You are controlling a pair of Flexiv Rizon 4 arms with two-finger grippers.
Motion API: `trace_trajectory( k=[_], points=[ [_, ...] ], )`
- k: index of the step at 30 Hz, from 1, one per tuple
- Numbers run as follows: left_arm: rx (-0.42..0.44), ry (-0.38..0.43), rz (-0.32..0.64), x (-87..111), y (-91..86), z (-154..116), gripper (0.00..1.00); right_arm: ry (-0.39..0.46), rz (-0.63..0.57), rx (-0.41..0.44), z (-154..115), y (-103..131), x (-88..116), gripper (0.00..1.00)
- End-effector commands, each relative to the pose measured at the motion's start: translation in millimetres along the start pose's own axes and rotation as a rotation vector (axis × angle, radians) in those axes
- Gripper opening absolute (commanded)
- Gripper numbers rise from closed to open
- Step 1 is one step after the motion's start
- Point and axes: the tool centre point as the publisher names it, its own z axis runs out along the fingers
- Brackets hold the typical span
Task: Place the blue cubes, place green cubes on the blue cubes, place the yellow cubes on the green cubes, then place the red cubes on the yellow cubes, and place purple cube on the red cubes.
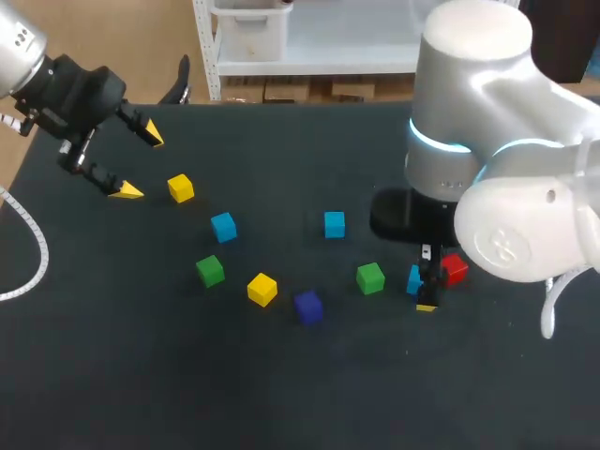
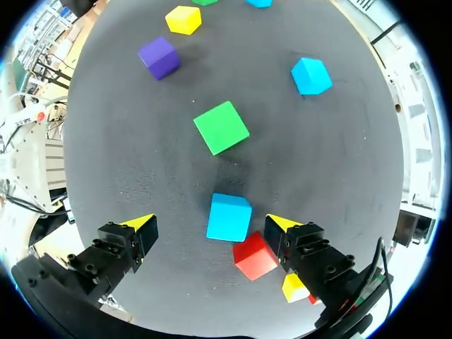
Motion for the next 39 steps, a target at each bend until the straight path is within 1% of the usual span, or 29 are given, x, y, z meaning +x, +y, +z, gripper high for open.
trace_trajectory(
  k=[1, 6, 9, 10, 11, 12, 14, 16, 17, 22, 26, 31, 34, 35, 38, 39],
  points=[
    [-0.001, 0.0, 0.001, 0.2, -0.2, 0.0, 1.0, 0.005, 0.011, 0.001, 3.9, -2.7, -0.3, 1.0],
    [-0.001, 0.0, 0.001, 0.2, -0.2, 0.0, 1.0, 0.018, 0.038, 0.005, 4.6, -3.6, 1.6, 1.0],
    [-0.001, 0.0, 0.001, 0.2, -0.2, 0.0, 1.0, 0.024, 0.047, 0.003, 7.3, -5.2, 1.5, 0.88],
    [-0.001, 0.0, 0.001, 0.2, -0.2, 0.0, 1.0, 0.026, 0.052, 0.003, 7.8, -5.6, 1.4, 0.82],
    [-0.001, 0.0, 0.001, 0.2, -0.2, 0.0, 1.0, 0.03, 0.057, 0.006, 8.3, -6.0, 1.3, 0.76],
    [-0.001, 0.0, 0.001, 0.2, -0.2, 0.0, 1.0, 0.03, 0.058, 0.007, 8.8, -6.6, 1.1, 0.49],
    [-0.001, 0.0, 0.001, 0.2, -0.2, 0.0, 1.0, 0.032, 0.062, 0.007, 10.1, -8.2, 0.6, 0.35],
    [-0.001, 0.0, 0.001, 0.2, -0.2, 0.0, 1.0, 0.034, 0.066, 0.005, 11.0, -8.9, 0.2, 0.06],
    [-0.001, 0.0, 0.001, 0.2, -0.2, 0.0, 1.0, 0.036, 0.067, 0.006, 11.0, -9.0, 0.2, 0.0],
    [-0.001, 0.0, 0.001, 0.2, -0.2, 0.0, 1.0, 0.042, 0.06, 0.014, 7.7, -9.9, 0.6, 0.0],
    [-0.001, 0.0, 0.001, 0.2, -0.2, 0.0, 1.0, 0.027, 0.046, 0.021, -4.1, -13.6, 1.2, 0.0],
    [-0.001, 0.0, 0.001, 0.2, -0.2, 0.0, 1.0, 0.022, 0.001, 0.029, -22.1, -27.4, 3.1, 0.0],
    [-0.001, 0.0, 0.001, 0.2, -0.2, 0.0, 1.0, 0.018, -0.065, 0.028, -30.3, -39.2, 3.8, 0.0],
    [-0.001, 0.0, 0.001, 0.2, -0.2, 0.0, 1.0, 0.021, -0.113, 0.021, -32.3, -43.3, 2.8, 0.0],
    [-0.001, 0.0, 0.001, 0.2, -0.2, 0.0, 1.0, 0.016, -0.176, 0.043, -38.5, -53.3, 0.8, 0.0],
    [-0.001, 0.0, 0.001, 0.2, -0.2, 0.0, 1.0, 0.019, -0.18, 0.048, -40.3, -56.2, 0.2, 0.0]
  ],
)
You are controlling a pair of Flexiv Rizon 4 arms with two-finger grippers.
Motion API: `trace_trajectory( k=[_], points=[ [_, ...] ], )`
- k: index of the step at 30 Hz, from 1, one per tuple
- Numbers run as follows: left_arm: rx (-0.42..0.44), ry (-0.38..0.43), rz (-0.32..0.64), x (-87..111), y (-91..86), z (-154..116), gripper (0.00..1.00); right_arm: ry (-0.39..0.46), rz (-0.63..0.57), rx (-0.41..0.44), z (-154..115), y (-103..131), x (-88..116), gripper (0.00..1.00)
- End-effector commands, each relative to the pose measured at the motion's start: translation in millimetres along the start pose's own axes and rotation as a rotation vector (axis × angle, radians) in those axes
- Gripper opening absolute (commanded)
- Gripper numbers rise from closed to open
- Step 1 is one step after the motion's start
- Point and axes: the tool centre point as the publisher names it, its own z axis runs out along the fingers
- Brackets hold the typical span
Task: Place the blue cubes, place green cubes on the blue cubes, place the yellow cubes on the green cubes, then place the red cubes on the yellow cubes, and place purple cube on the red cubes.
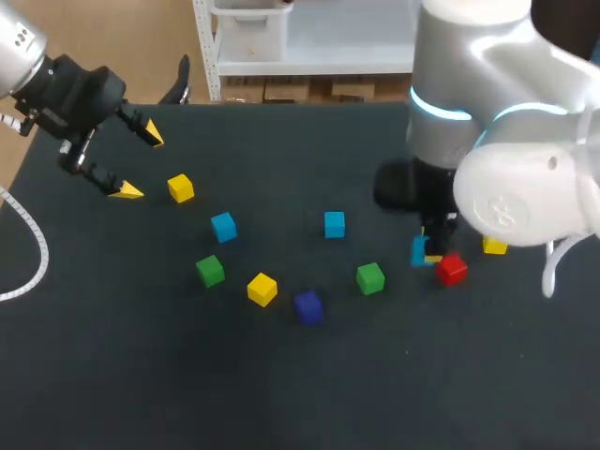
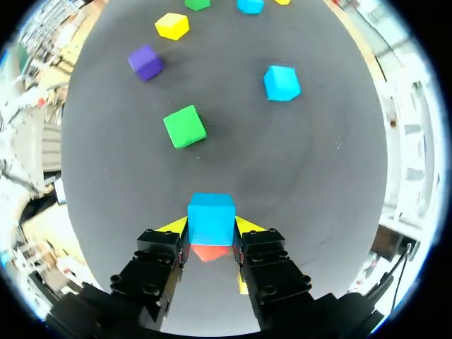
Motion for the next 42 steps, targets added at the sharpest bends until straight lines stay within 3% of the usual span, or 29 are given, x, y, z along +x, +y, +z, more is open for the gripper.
trace_trajectory(
  k=[1, 6, 13, 18, 28, 42],
  points=[
    [-0.001, 0.0, 0.001, 0.3, -0.2, 0.0, 1.0, 0.004, -0.036, -0.009, -6.2, -14.9, -0.9, 0.0],
    [-0.001, 0.0, 0.001, 0.3, -0.2, 0.0, 1.0, -0.003, -0.047, -0.015, -9.9, -26.0, -8.4, 0.0],
    [-0.001, 0.0, 0.001, 0.3, -0.2, 0.0, 1.0, 0.006, -0.091, 0.036, -11.1, -37.4, -36.0, 0.0],
    [-0.001, 0.0, 0.001, 0.3, -0.2, 0.0, 1.0, 0.055, -0.117, 0.065, -3.6, -41.8, -48.6, 0.0],
    [-0.001, 0.0, 0.001, 0.3, -0.2, 0.0, 1.0, 0.072, -0.118, 0.066, 9.6, -50.9, -58.9, 0.0],
    [-0.001, 0.0, 0.001, 0.3, -0.2, 0.0, 1.0, 0.023, -0.134, 0.058, 22.6, -77.3, -67.0, 0.0]
  ],
)
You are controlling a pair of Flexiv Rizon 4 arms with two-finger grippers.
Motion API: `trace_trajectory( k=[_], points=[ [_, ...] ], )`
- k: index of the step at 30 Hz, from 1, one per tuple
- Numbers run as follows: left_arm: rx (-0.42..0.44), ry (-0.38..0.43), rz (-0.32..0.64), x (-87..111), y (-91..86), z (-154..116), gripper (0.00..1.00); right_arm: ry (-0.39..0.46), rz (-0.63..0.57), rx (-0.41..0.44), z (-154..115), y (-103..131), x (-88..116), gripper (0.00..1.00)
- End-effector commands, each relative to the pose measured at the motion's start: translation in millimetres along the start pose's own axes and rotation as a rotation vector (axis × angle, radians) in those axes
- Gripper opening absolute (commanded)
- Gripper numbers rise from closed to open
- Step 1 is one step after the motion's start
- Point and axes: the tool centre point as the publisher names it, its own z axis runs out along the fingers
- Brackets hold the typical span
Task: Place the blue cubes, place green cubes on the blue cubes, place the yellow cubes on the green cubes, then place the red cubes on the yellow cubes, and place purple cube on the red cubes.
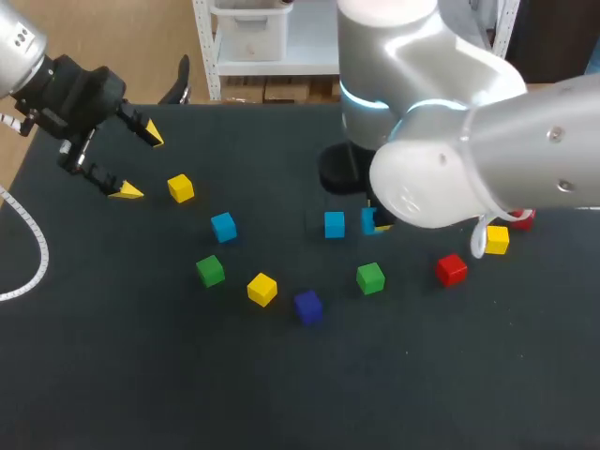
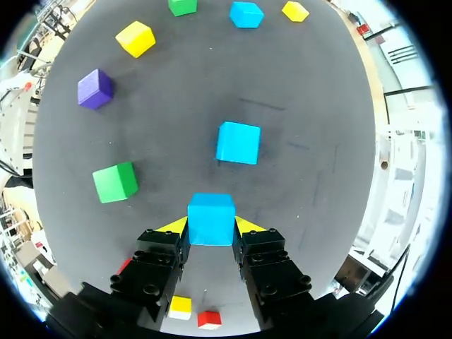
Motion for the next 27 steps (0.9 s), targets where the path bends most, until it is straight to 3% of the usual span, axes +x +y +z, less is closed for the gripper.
trace_trajectory(
  k=[1, 27],
  points=[
    [-0.001, 0.0, 0.001, 0.2, -0.2, 0.0, 1.0, -0.015, 0.007, -0.026, 5.4, -8.6, 1.8, 0.0],
    [-0.001, 0.0, 0.001, 0.2, -0.2, 0.0, 1.0, -0.042, 0.021, -0.035, 17.4, -7.5, -11.4, 0.0]
  ],
)
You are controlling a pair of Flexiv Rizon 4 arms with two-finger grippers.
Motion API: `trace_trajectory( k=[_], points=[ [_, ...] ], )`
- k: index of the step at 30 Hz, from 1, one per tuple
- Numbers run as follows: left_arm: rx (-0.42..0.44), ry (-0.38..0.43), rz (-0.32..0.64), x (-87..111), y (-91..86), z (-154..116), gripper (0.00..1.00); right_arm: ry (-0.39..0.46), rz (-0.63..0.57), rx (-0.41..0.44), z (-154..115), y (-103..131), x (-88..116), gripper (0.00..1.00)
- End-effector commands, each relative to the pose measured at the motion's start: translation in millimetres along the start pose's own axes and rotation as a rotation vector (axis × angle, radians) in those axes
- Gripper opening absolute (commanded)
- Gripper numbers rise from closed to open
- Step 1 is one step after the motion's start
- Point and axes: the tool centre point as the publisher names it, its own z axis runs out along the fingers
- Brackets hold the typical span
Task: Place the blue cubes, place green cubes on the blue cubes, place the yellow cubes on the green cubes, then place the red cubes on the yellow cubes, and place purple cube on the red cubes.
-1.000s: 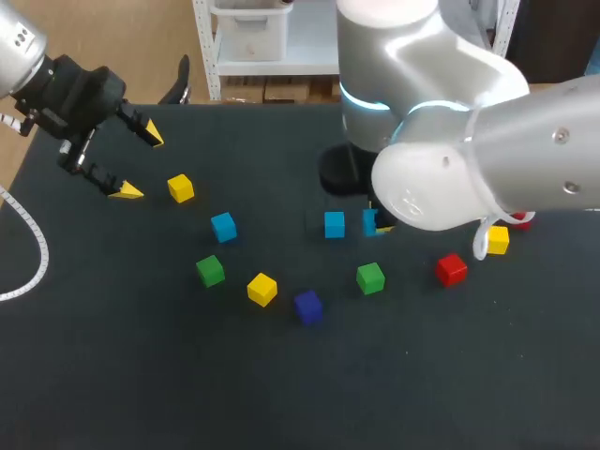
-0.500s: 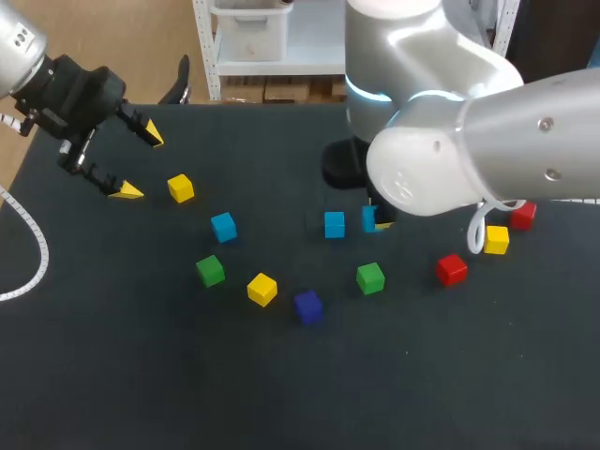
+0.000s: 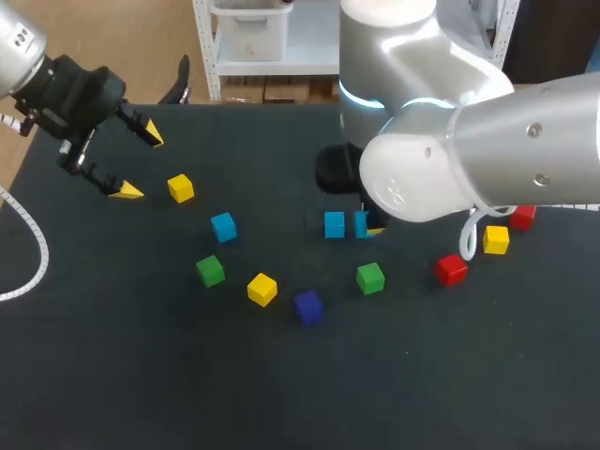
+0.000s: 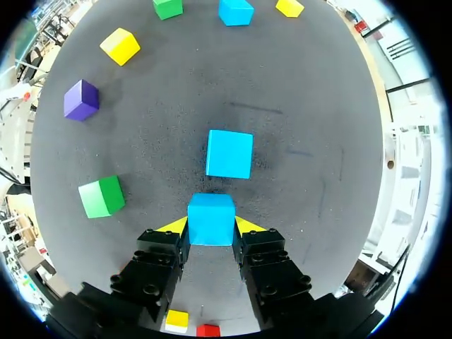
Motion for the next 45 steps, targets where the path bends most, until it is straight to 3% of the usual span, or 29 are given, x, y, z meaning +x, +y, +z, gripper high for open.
trace_trajectory(
  k=[1, 45],
  points=[
    [-0.001, 0.0, 0.001, 0.2, -0.2, 0.0, 1.0, -0.002, -0.001, -0.002, 1.6, -1.8, -1.0, 0.0],
    [-0.001, 0.0, 0.001, 0.2, -0.2, 0.0, 1.0, 0.008, 0.028, -0.01, 8.2, -9.3, 1.5, 0.0]
  ],
)
